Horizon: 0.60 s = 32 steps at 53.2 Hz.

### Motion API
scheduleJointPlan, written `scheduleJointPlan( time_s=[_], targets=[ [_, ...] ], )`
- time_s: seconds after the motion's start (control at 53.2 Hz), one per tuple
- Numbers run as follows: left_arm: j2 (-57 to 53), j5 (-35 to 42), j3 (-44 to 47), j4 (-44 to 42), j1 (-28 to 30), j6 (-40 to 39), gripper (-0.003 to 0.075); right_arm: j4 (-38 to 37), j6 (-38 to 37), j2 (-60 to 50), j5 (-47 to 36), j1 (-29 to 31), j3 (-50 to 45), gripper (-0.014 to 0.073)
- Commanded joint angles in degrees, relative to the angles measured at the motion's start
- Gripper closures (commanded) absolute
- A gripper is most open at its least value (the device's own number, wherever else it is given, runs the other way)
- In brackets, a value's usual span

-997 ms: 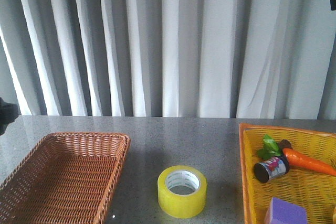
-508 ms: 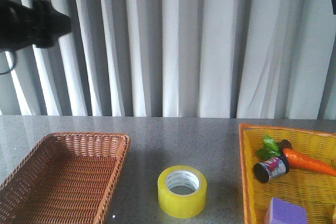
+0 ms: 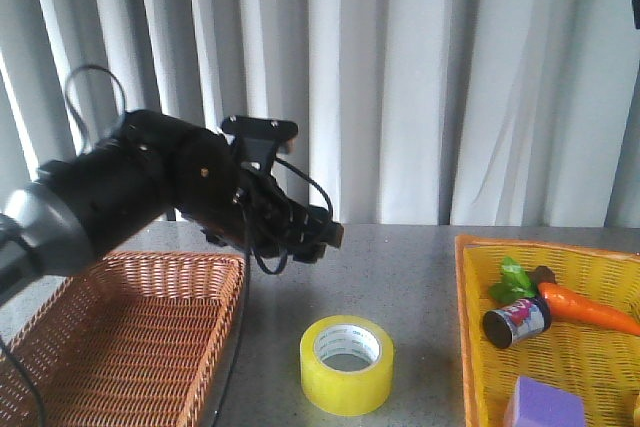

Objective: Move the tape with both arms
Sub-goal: 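Move the left gripper over the tape roll on the table, then close the left gripper on the rim of the tape roll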

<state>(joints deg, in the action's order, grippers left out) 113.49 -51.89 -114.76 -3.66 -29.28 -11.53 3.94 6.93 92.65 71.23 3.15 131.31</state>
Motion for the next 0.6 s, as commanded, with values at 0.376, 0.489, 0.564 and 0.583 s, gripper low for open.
scheduleJointPlan(
  time_s=[0.376,0.489,0.564,0.583],
  targets=[
    [6.86,1.91,-3.70,2.95,-2.16,-2.98,0.0145,-0.08,0.60,-1.99,-3.43,0.15,1.30,0.0603],
    [7.84,1.34,-3.70,2.83,-2.16,-2.98,0.0145,-0.08,0.60,-1.99,-3.37,0.15,1.30,0.0603],
    [8.63,0.94,-3.70,2.73,-2.16,-2.98,0.0145,-0.08,0.60,-1.99,-3.37,0.15,1.30,0.0603],
    [8.83,0.90,-3.70,2.72,-2.16,-2.98,0.0145,-0.08,0.60,-1.99,-3.37,0.15,1.30,0.0603]
  ],
)
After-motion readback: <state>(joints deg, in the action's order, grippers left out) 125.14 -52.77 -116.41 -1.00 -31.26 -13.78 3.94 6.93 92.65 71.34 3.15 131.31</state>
